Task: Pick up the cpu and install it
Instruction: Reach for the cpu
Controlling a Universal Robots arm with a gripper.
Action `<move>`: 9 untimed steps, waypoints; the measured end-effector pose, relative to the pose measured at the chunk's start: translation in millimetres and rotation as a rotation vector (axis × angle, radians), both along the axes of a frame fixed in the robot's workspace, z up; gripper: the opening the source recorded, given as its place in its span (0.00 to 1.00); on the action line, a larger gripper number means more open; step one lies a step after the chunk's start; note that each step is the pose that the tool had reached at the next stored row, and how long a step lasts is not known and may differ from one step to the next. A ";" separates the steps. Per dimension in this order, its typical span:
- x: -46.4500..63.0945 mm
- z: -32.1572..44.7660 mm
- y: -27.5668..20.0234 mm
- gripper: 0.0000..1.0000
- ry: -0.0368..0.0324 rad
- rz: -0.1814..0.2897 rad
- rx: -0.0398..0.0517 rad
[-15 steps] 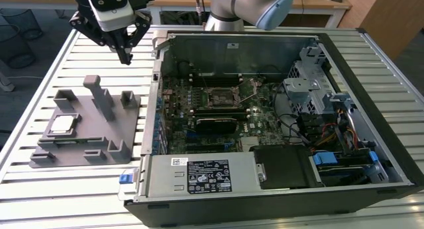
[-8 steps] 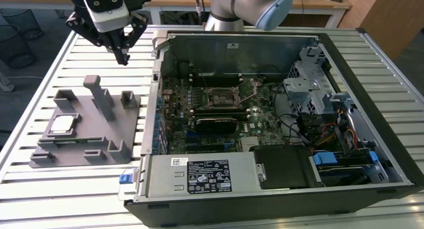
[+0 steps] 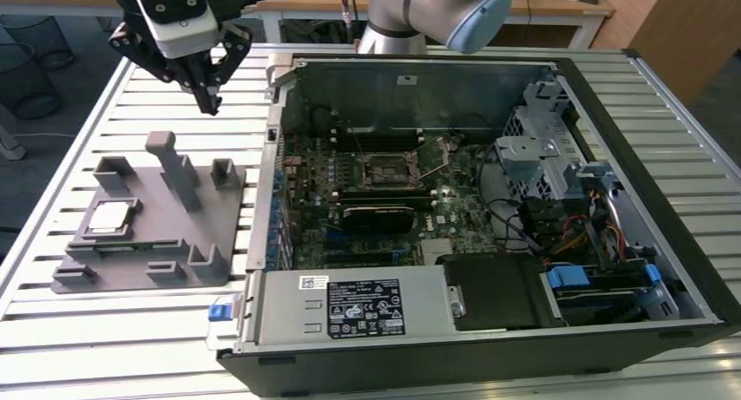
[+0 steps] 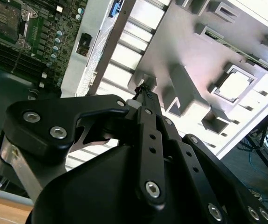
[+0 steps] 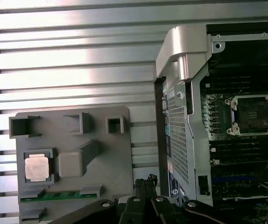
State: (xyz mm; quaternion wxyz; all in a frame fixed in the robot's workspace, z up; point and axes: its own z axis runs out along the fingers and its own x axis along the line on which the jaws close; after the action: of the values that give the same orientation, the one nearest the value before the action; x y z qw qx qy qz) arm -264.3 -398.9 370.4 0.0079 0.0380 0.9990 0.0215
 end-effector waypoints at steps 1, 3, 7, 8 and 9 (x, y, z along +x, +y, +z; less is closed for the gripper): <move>-0.7 -0.2 0.0 0.11 0.0003 0.000 0.0000; -2.1 -0.5 0.0 0.11 0.0007 0.000 0.0000; -5.0 -1.3 0.0 0.11 0.0017 0.000 0.0000; -5.6 -1.5 0.0 0.11 0.0019 0.000 0.0000; -6.3 -1.6 0.0 0.11 0.0022 0.000 0.0001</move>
State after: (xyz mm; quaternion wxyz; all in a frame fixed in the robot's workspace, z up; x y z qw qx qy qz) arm -270.6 -398.9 368.8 0.0068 0.0380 0.9990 0.0215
